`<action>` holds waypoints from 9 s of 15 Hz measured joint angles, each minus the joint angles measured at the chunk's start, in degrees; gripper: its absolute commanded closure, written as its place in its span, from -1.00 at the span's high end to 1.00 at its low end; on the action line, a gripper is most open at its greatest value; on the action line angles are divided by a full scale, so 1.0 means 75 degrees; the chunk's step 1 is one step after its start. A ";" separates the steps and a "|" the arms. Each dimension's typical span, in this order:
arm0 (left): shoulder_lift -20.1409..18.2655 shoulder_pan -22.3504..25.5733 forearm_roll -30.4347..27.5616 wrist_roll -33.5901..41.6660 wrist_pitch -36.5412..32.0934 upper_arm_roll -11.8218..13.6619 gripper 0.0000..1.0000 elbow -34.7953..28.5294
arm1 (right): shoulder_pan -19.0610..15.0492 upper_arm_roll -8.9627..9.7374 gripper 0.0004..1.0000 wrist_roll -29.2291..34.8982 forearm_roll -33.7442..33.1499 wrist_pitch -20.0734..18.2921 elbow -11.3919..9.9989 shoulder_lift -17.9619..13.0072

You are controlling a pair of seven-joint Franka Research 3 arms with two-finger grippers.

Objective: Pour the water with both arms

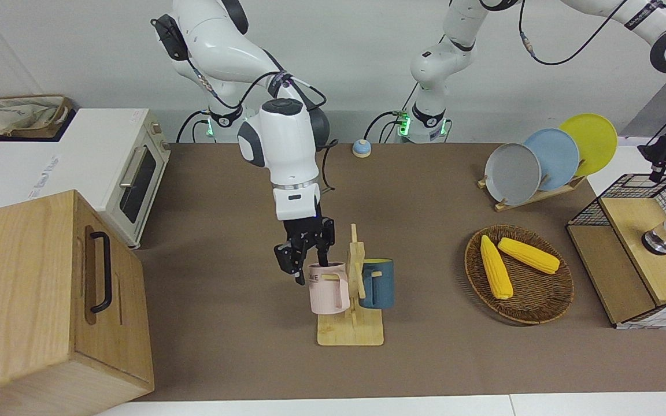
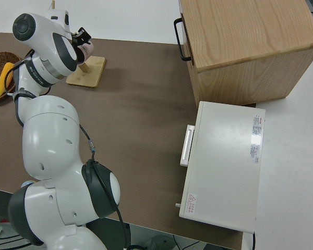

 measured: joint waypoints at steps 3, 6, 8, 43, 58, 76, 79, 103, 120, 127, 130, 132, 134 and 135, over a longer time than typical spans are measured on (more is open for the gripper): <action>0.0226 0.0072 -0.0852 0.0657 0.0626 0.0000 0.99 -0.0170 | 0.0027 -0.0007 -0.10 0.0000 -0.0006 0.0000 0.0030 0.0067; 0.0524 0.0091 -0.1708 0.1331 0.1224 -0.0003 0.99 -0.0270 | 0.0032 -0.0008 -0.23 0.0000 -0.0198 0.0000 0.0054 0.0145; 0.0679 0.0091 -0.2101 0.1652 0.1505 -0.0032 0.99 -0.0277 | 0.0036 -0.0008 -0.26 0.0000 -0.0237 0.0000 0.0066 0.0171; 0.1258 0.0079 -0.2672 0.2070 0.2659 -0.0539 -0.40 -0.0058 | 0.0035 -0.0150 -0.87 0.0549 -0.0248 0.0000 0.0153 0.0207; 0.1273 0.0081 -0.2679 0.1870 0.2680 -0.0538 -1.00 -0.0031 | -0.0010 -0.0148 -0.94 0.0841 -0.0149 -0.0089 0.0179 0.0207; 0.1272 0.0078 -0.2620 0.1614 0.2679 -0.0551 -1.00 0.0003 | -0.0147 -0.0117 -0.96 0.0979 0.0032 -0.0742 0.0320 0.0016; 0.1254 0.0043 -0.2262 0.1226 0.2673 -0.0563 -1.00 0.0184 | -0.0310 -0.0028 -0.96 0.0979 0.0055 -0.0800 0.0328 -0.0122; 0.0397 -0.0030 -0.0342 -0.0851 0.0484 -0.0565 -1.00 0.1101 | -0.1097 -0.0951 -0.96 0.0277 0.0996 -0.2865 -0.0123 -0.1321; -0.2545 -0.0622 0.0804 -0.3004 -0.0361 -0.1082 -1.00 -0.1485 | -0.0930 0.0682 -0.97 0.6393 0.3788 -0.4852 -0.0368 -0.1868; -0.4095 -0.0622 0.0881 -0.3293 0.0189 -0.1504 -1.00 -0.3676 | -0.0663 0.1649 -0.98 0.8254 0.3794 -0.4220 -0.0594 -0.1808; -0.4417 -0.0620 0.0918 -0.3293 0.0279 -0.1566 -1.00 -0.4159 | -0.0379 0.1829 -0.98 0.9081 0.3794 -0.3585 -0.0687 -0.1600; -0.4477 -0.0620 0.0925 -0.3299 0.0307 -0.1626 -1.00 -0.4308 | -0.0213 0.1851 -0.98 0.9346 0.3788 -0.3373 -0.0701 -0.1412; -0.4480 -0.0620 0.0928 -0.3380 0.0328 -0.1747 -1.00 -0.4399 | -0.0104 0.1853 -0.98 0.9472 0.3749 -0.3219 -0.0708 -0.1225; -0.4479 -0.0621 0.0929 -0.3437 0.0358 -0.1849 -1.00 -0.4461 | -0.0038 0.1854 -0.98 0.9550 0.3720 -0.3033 -0.0714 -0.1095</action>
